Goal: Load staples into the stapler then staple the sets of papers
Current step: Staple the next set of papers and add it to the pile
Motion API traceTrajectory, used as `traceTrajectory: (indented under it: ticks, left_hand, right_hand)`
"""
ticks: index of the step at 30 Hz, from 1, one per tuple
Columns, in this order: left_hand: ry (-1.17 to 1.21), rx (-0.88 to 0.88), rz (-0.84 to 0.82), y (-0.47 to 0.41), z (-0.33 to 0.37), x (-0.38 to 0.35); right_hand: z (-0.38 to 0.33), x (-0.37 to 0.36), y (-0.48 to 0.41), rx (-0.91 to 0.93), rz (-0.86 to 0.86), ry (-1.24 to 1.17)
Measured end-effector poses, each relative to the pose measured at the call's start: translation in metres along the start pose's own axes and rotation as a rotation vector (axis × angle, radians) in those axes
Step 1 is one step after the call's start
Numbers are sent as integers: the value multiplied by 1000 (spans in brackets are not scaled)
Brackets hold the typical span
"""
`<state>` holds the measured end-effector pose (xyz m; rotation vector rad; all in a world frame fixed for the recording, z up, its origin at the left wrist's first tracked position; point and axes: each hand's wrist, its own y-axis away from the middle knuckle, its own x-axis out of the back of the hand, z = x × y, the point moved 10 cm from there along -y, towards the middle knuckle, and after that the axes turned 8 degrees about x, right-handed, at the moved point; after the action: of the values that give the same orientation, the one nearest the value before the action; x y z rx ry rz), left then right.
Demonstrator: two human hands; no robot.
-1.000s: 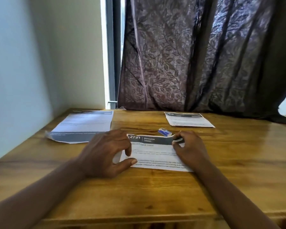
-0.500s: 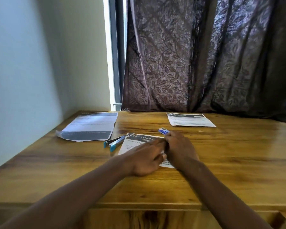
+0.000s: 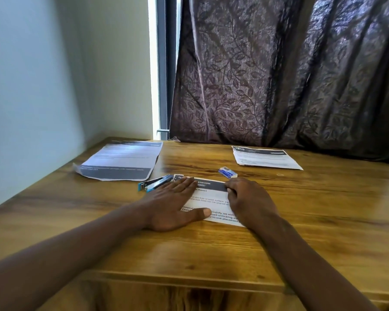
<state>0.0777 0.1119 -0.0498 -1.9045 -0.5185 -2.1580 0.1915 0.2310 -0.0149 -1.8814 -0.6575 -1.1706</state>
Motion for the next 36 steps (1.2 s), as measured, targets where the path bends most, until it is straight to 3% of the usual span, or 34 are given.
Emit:
traceTrajectory:
  ticks: [3,8,16,21,26,29,36]
  left_hand:
    - [-5,5,-2,1,-4,-1]
    - [-18,-1,31,-2,-4,-1]
    - [17,-9,-15,-1,-3,0]
    - [26,-17,-7,1,-2,1]
    - [30,-6,9,-1,-4,1]
    - [47,1,42,-3,-6,2]
    - [44,8,60,-8,-8,0]
  right_hand:
    - [-9,-3,2,39,-47,35]
    - [-46,-36,18,178,-292,-31]
    - [7,-16,48,-48,-442,18]
    - [59,27,70,-270,-304,101]
    - [2,41,67,-131,29,-35]
    - [-31,26,60,-152,41,-194]
    - [-54,9,53,-207,-7,-212]
